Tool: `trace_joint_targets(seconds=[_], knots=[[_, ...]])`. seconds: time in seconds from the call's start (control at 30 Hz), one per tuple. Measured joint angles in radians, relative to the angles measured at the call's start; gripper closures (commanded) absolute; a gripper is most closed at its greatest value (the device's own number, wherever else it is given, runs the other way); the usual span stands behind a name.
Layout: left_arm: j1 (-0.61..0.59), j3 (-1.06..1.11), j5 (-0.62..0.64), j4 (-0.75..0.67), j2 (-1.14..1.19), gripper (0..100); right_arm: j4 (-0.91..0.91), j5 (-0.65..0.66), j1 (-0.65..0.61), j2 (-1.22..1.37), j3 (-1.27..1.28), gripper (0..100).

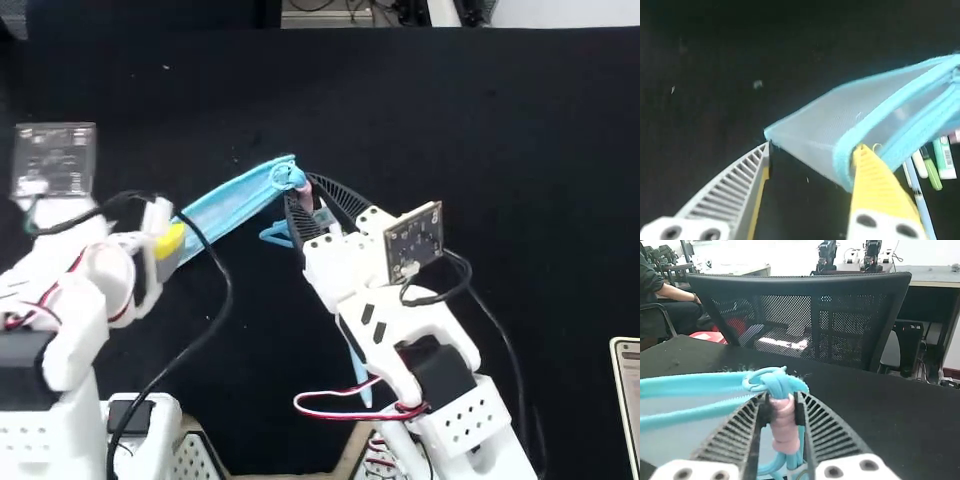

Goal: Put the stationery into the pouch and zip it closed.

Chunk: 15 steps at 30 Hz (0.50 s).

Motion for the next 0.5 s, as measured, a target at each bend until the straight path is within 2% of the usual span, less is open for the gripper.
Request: trace_joint_targets(seconds=[0.1,0.27,0.43,0.5], knots=[[0.000,-0.020,0.014,0.069,-0.002,73,0.000,0.000,-0.002,0.000,0.000,98.7],[0.000,-0.026,0.023,0.091,0.006,74,0.000,0.000,-0.003,0.000,0.000,98.7],[0.000,-0.026,0.025,0.091,0.005,98,0.000,0.000,-0.005,0.000,0.000,98.7],[0.000,-0.026,0.023,0.091,0.002,96,0.000,0.000,-0.005,0.000,0.000,98.7]])
